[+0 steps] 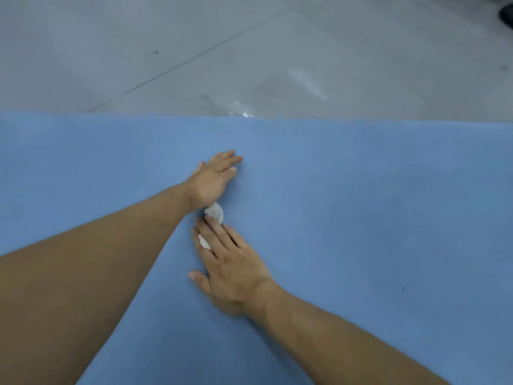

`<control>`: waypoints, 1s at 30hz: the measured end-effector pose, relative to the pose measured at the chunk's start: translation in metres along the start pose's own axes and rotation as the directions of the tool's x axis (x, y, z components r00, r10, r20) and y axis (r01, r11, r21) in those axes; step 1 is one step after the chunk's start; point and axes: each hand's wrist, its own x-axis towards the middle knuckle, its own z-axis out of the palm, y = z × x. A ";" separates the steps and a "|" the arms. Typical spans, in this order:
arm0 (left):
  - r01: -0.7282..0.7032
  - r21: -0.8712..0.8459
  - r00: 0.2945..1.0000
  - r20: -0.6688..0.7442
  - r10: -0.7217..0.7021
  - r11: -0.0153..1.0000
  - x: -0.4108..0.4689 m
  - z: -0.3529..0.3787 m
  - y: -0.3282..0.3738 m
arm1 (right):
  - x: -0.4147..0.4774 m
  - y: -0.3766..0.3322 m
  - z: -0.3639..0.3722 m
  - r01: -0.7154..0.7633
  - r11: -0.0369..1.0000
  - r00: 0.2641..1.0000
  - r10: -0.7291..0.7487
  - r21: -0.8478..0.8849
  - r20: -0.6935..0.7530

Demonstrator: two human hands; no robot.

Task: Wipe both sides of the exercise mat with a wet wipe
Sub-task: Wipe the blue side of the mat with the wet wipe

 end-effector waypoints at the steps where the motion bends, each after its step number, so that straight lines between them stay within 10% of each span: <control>1: -0.011 0.002 1.000 0.004 0.011 1.000 -0.009 0.000 -0.004 | 0.001 -0.001 0.002 0.014 1.000 1.000 -0.014 -0.010 -0.011; 5: -0.043 0.153 0.999 -0.001 0.044 0.987 -0.046 0.002 -0.024 | 0.002 0.034 -0.005 0.040 0.997 0.998 -0.043 -0.070 -0.044; 11: -0.005 0.279 0.998 -0.054 0.021 0.960 -0.084 0.015 -0.037 | -0.019 0.130 -0.043 -0.529 0.848 0.844 0.528 0.018 -0.090; 15: 0.059 0.286 0.994 -0.105 -0.030 0.957 -0.117 0.025 -0.047 | -0.011 0.112 -0.053 -0.620 0.774 0.776 0.629 0.130 -0.045; 18: 0.099 0.277 0.988 -0.138 -0.062 0.956 -0.145 0.032 -0.056 | 0.014 0.066 -0.045 -0.527 0.822 0.830 0.552 0.217 -0.077; 24: 0.222 0.247 0.957 -0.242 -0.162 0.943 -0.197 0.042 -0.079 | 0.039 -0.027 -0.013 0.066 0.994 0.997 -0.070 0.086 0.044; 30: 0.281 0.292 0.952 -0.209 -0.226 0.914 -0.240 0.056 -0.074 | 0.051 0.027 -0.037 -0.048 0.996 0.999 0.050 -0.080 0.020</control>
